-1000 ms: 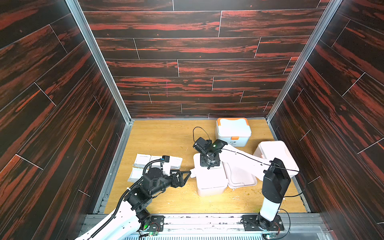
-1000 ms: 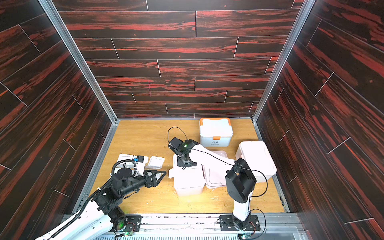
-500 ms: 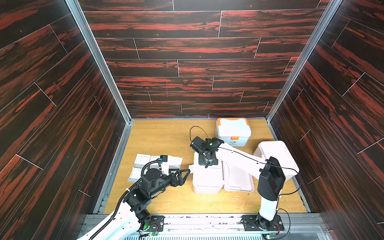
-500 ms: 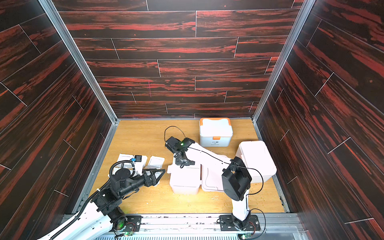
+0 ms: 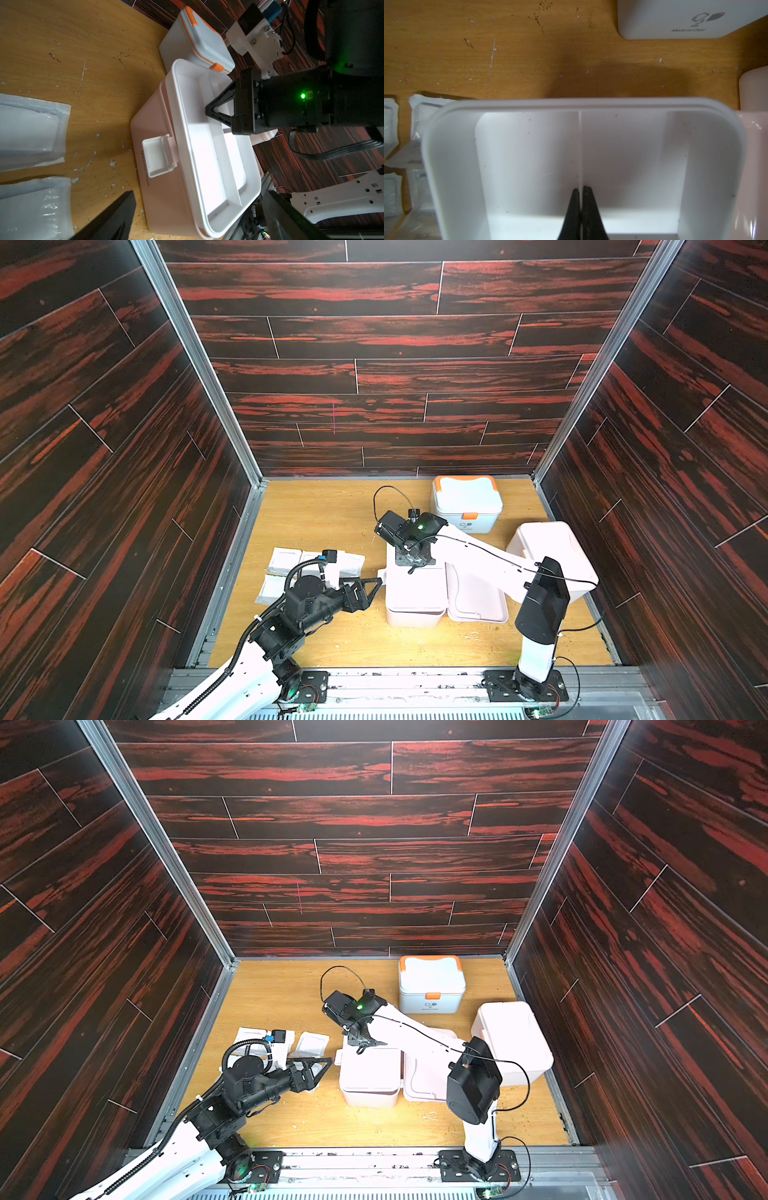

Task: Open first aid kits and take out gauze
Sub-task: Pick up the compartment layer from the first aid kit.

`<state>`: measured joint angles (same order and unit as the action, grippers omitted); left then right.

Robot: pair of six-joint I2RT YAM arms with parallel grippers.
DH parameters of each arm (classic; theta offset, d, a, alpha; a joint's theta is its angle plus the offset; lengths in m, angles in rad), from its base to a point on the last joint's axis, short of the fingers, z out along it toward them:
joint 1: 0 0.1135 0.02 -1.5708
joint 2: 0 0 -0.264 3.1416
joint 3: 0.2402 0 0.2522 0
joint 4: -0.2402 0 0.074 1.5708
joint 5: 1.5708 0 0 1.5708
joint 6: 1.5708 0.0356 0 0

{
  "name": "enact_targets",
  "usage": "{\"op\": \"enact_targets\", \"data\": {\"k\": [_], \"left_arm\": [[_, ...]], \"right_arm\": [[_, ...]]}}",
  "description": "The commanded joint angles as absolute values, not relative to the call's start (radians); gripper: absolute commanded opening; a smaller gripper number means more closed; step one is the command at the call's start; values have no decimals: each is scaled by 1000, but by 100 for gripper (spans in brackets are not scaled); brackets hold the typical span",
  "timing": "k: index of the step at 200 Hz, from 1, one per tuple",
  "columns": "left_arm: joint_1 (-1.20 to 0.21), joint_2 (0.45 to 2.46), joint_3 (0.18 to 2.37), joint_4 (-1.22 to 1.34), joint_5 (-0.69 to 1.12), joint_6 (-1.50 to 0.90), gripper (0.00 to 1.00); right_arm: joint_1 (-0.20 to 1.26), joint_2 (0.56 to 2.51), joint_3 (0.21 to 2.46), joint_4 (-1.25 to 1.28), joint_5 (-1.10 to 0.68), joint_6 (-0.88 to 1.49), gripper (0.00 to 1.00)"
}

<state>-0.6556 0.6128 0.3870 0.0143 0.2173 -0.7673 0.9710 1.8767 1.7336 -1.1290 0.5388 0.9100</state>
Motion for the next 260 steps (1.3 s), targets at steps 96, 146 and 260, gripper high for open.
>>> {"op": "enact_targets", "data": {"k": [96,146,260], "left_arm": [[-656,615,544,-11,187,-719,100],[-657,608,637,-76,156,-641,100],[-657,336,501,38,3,-586,100]], "right_arm": [[962,1284,1390,-733,657,622,0],[871,982,1200,-634,660,481,0],[854,271,837,-465,867,423,0]]}}
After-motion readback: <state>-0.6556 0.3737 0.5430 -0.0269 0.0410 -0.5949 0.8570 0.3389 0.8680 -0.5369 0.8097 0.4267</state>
